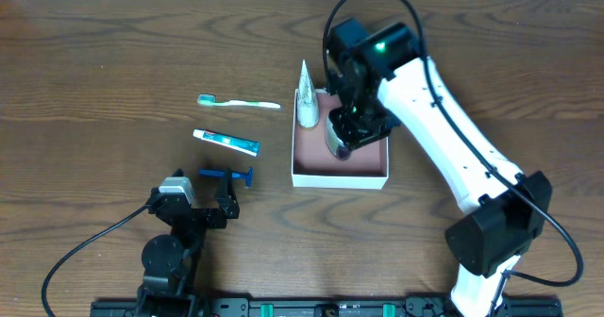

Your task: Pack container

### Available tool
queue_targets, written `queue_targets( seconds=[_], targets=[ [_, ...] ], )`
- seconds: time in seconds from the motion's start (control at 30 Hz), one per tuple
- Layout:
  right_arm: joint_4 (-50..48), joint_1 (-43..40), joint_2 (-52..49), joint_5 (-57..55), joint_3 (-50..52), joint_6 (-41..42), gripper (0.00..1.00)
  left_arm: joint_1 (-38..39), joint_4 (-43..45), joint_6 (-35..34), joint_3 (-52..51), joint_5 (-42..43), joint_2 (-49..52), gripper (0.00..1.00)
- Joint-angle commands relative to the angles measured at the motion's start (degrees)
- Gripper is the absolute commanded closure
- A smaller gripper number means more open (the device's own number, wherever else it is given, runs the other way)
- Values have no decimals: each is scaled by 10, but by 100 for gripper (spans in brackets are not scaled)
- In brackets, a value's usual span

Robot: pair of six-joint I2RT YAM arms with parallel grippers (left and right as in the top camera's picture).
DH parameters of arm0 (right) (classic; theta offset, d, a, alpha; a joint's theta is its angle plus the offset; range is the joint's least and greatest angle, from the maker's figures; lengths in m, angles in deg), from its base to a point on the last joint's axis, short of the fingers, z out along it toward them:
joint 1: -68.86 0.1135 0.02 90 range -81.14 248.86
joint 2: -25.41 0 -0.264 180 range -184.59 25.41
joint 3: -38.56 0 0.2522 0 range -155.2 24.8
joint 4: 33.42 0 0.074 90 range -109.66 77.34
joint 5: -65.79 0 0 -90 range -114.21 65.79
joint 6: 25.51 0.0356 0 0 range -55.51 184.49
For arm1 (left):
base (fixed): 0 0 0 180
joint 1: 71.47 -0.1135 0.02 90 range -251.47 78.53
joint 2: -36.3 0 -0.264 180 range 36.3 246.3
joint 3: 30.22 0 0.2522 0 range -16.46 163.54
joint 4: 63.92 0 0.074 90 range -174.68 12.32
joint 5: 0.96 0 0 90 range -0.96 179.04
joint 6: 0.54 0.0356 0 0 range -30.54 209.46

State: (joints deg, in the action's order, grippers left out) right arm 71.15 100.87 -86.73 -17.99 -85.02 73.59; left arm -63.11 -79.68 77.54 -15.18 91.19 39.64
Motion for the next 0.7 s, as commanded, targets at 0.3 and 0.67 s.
queue_targets(
  seconds=[0.3,0.67],
  targets=[
    [-147,52,-5,-116,136,80,78,1,-21,7,-10,-15,0,2],
    [-267,59,-5,-203,193,97,76,1,-21,7,-10,-15,0,2]
  ],
)
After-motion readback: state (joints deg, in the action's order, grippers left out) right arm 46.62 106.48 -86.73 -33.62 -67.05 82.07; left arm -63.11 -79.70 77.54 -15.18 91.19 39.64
